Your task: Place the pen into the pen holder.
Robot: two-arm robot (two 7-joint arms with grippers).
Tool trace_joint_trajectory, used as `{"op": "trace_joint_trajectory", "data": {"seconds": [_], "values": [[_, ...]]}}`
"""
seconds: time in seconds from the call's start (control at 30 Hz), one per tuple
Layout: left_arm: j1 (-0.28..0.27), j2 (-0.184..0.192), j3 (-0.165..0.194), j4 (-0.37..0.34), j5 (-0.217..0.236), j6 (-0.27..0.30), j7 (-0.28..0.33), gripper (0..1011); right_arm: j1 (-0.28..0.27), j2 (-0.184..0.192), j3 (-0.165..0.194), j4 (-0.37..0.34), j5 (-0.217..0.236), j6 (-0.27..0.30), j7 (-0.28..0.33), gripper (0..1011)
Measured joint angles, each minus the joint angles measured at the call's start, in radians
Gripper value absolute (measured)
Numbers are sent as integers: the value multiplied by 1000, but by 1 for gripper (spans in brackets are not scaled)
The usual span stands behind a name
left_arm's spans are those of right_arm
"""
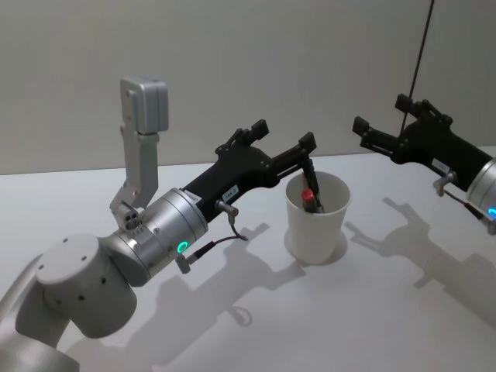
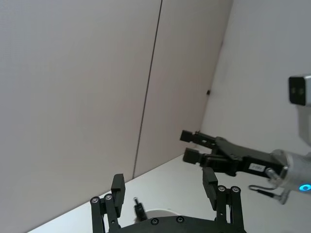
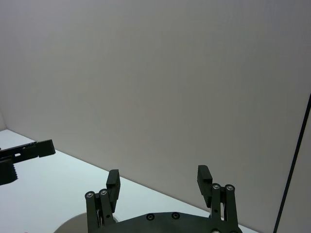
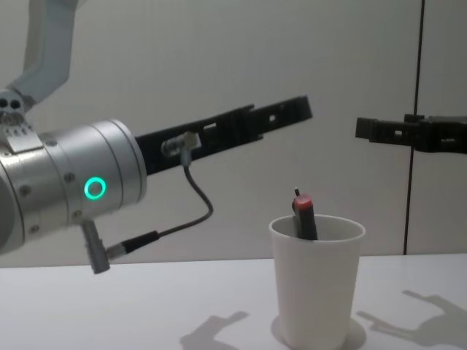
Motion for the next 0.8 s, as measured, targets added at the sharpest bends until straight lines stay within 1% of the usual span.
{"op": "trace_joint_trajectory", "data": {"seconds": [0.13, 0.23, 0.3, 0.43, 0.47, 0.5, 0.53, 0.57, 0.67, 0.73, 0.77, 0.8], "values": [[-1, 9, 12, 5, 42, -16, 36, 1001, -16, -5, 3, -9, -12, -4, -15, 1001], [-2, 20, 25, 12, 92, -35, 79, 1001, -37, -12, 6, -20, -27, -11, -36, 1001], [-2, 25, 31, 15, 113, -44, 97, 1001, -48, -16, 9, -27, -36, -14, -48, 1001], [-3, 36, 44, 22, 165, -62, 140, 1001, -92, -31, 16, -51, -67, -27, -91, 1001], [-3, 41, 50, 24, 186, -70, 158, 1001, -106, -36, 19, -60, -78, -32, -106, 1002], [-4, 42, 52, 25, 193, -73, 165, 1000, -106, -36, 19, -60, -78, -32, -106, 1001], [-4, 45, 55, 27, 203, -77, 174, 1000, -119, -40, 21, -67, -88, -36, -120, 1002], [-4, 49, 61, 29, 224, -86, 192, 1001, -127, -43, 23, -71, -94, -38, -127, 1002], [-5, 56, 69, 33, 255, -97, 217, 1001, -156, -53, 28, -88, -115, -46, -157, 1001], [-5, 62, 76, 37, 283, -108, 242, 1001, -178, -60, 32, -100, -131, -53, -179, 1001], [-6, 66, 82, 40, 304, -116, 260, 1001, -185, -63, 33, -104, -136, -55, -186, 1002], [-6, 69, 84, 41, 314, -120, 269, 1000, -192, -65, 34, -108, -142, -57, -193, 1001]]}}
